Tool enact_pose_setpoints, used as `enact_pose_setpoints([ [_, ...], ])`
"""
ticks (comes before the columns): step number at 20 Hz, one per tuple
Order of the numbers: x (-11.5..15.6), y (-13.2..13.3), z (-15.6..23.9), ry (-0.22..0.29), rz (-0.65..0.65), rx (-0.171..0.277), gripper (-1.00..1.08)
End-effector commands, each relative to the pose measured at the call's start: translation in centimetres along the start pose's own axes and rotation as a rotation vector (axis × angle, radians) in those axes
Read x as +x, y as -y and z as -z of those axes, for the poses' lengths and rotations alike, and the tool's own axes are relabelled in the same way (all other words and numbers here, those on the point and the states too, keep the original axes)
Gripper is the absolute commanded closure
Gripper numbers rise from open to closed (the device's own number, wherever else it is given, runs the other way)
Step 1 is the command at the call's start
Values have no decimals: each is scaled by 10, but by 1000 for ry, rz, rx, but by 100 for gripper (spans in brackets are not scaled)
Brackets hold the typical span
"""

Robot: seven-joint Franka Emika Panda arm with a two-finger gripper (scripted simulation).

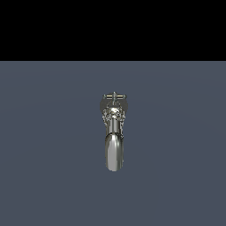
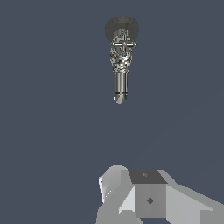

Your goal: Turn on the faucet by rotating a designated handle.

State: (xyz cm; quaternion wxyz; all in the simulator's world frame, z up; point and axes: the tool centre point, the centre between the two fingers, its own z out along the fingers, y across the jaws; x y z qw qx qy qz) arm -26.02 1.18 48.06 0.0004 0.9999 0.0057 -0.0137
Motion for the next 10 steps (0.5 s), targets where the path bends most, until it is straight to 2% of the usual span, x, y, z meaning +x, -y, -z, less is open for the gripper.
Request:
enact_pose_setpoints([
  [1, 5, -4, -27, 60, 11, -11, 37],
  [2, 10, 5, -34, 71, 3, -10, 20],
  [3, 13, -2, -57, 121, 11, 5, 13],
  [4, 23, -4, -69, 122, -9, 9, 23],
  [5, 29, -14, -86, 148, -52, 29, 24],
  [6, 27, -10, -115, 196, -57, 86, 27],
  [7, 39, -6, -122, 190, -76, 61, 29],
  [8, 49, -10, -131, 185, -60, 55, 24],
  [9, 52, -37, -147, 195, -159, 69, 31],
  [10, 52, -45, -148, 198, -182, 72, 31],
])
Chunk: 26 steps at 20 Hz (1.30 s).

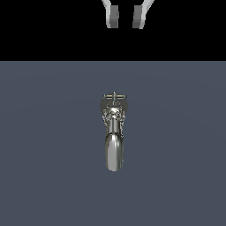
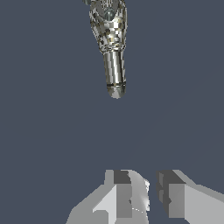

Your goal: Turn on the faucet by rotating a designated handle.

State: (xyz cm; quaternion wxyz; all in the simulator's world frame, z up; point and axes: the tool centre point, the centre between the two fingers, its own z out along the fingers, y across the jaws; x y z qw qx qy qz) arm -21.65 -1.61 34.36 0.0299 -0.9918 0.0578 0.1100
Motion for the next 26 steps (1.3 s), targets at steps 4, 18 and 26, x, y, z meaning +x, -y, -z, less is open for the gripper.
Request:
enact_pose_setpoints([
  [4, 41, 4, -62, 29, -67, -32, 57],
  [18, 228, -57, -123, -188, -476, -13, -74],
  [26, 251, -150, -101, -332, -619, -106, -88],
])
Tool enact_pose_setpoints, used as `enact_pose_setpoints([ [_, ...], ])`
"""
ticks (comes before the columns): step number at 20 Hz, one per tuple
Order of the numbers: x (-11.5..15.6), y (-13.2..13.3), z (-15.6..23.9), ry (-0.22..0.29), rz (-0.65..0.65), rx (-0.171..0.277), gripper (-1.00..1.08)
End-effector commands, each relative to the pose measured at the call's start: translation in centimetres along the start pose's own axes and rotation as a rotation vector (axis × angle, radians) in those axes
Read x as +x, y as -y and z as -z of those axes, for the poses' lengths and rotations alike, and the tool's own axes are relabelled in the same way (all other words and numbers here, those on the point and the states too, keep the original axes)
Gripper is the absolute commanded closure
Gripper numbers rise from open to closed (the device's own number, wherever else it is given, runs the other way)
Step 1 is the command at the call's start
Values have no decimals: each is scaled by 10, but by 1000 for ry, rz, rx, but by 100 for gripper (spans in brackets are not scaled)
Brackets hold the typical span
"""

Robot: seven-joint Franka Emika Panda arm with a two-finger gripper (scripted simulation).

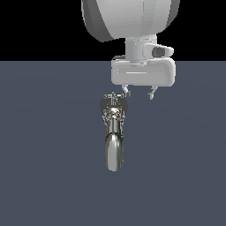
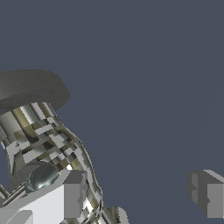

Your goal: Turn on the faucet by rotating a designated handle.

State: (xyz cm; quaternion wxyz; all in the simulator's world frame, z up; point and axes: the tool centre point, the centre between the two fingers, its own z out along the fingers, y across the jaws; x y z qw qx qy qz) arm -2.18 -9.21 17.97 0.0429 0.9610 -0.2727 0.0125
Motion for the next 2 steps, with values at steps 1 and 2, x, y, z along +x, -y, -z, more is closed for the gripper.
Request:
enact_pose_setpoints([
  [1, 56, -57, -6, -73, -78, -3, -69],
  [2, 56, -55, -5, -73, -73, -1, -69],
])
